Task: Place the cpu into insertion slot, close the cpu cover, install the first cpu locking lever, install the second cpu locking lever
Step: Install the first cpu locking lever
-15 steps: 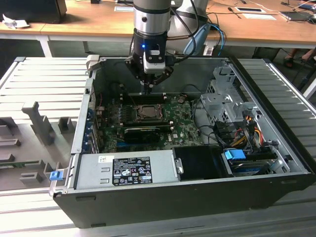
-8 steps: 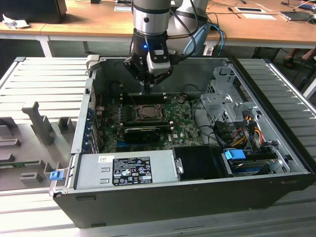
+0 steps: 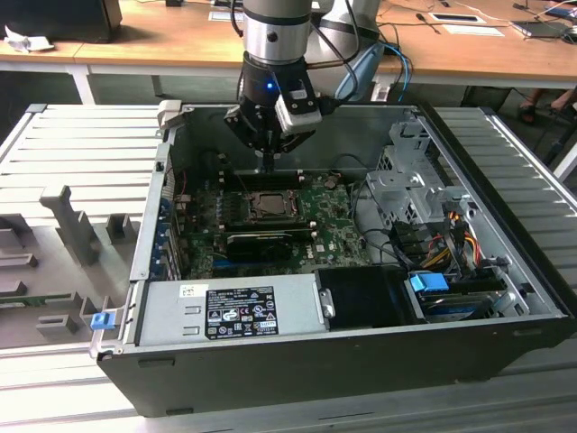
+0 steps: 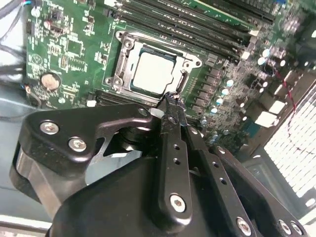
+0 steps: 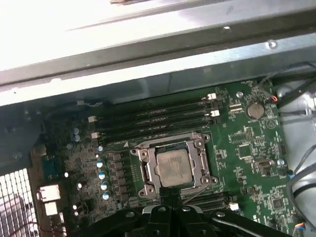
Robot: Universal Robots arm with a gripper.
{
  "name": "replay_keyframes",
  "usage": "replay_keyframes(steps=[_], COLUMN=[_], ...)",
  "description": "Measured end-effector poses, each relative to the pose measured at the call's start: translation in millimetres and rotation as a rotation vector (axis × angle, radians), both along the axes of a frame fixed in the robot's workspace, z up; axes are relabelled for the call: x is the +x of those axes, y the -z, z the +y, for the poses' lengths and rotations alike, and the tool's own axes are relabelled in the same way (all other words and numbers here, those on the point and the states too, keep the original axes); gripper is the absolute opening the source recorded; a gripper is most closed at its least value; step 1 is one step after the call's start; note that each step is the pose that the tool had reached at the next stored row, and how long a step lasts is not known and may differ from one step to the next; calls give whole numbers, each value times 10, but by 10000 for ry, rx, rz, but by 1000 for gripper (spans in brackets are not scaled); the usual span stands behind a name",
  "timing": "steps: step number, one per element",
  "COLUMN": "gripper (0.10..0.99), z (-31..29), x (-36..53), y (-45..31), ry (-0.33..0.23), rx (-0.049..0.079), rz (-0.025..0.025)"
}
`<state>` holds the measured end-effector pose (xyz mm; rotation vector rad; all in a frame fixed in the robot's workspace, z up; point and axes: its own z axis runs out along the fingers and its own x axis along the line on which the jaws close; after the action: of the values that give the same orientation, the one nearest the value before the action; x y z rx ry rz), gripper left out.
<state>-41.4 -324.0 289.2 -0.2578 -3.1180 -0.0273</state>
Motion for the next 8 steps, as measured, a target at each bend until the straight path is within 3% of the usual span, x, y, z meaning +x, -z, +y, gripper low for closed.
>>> replay_keyframes(steps=[5,8], gripper=[106,106], z=[0,0], x=[-1,-1], y=[1,1], ry=[-1658,-2298], rx=[1,1], rz=[0,0])
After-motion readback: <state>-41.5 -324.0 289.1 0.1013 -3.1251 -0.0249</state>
